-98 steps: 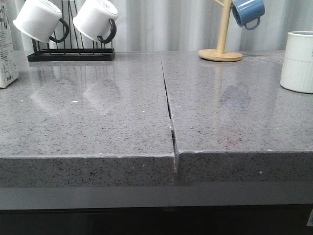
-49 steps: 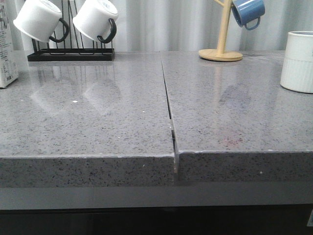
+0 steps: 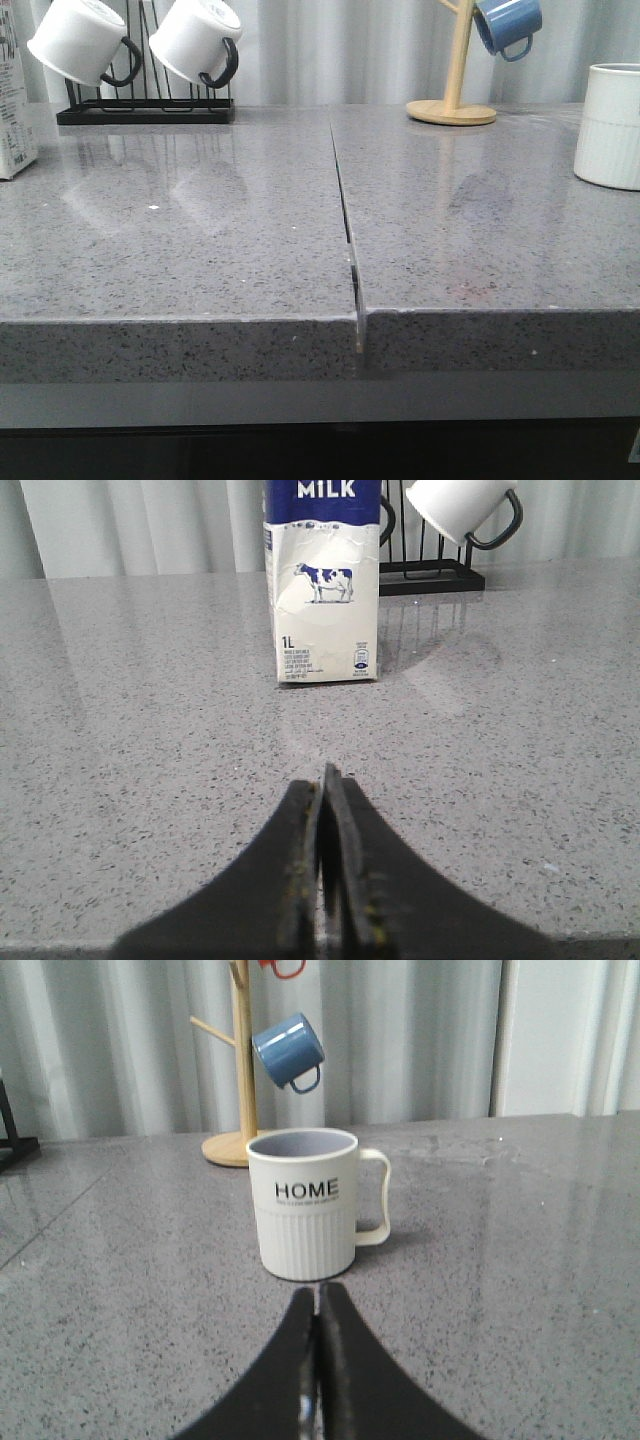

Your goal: Place milk next to cup

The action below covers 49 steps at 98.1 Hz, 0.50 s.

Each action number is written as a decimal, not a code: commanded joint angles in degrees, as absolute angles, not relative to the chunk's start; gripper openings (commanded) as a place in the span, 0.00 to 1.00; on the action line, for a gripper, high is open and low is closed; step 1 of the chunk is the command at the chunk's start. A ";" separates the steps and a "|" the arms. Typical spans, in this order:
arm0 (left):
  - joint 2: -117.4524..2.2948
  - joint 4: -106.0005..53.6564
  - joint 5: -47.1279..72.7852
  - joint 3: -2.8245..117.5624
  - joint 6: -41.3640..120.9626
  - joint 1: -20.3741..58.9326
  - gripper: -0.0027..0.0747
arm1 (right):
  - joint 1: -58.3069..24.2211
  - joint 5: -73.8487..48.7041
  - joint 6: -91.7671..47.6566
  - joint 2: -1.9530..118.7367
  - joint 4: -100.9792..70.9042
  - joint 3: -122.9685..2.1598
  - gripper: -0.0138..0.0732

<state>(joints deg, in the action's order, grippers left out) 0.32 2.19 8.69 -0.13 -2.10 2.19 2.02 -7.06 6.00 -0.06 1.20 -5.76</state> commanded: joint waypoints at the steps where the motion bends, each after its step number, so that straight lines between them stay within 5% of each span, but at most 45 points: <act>1: 2.16 1.83 3.74 -2.41 -2.68 2.10 0.01 | 2.27 -4.07 5.88 3.00 1.35 -9.82 0.08; 49: 2.16 1.83 3.74 -2.41 -2.68 2.10 0.01 | 2.27 1.11 5.88 22.89 1.35 -13.98 0.10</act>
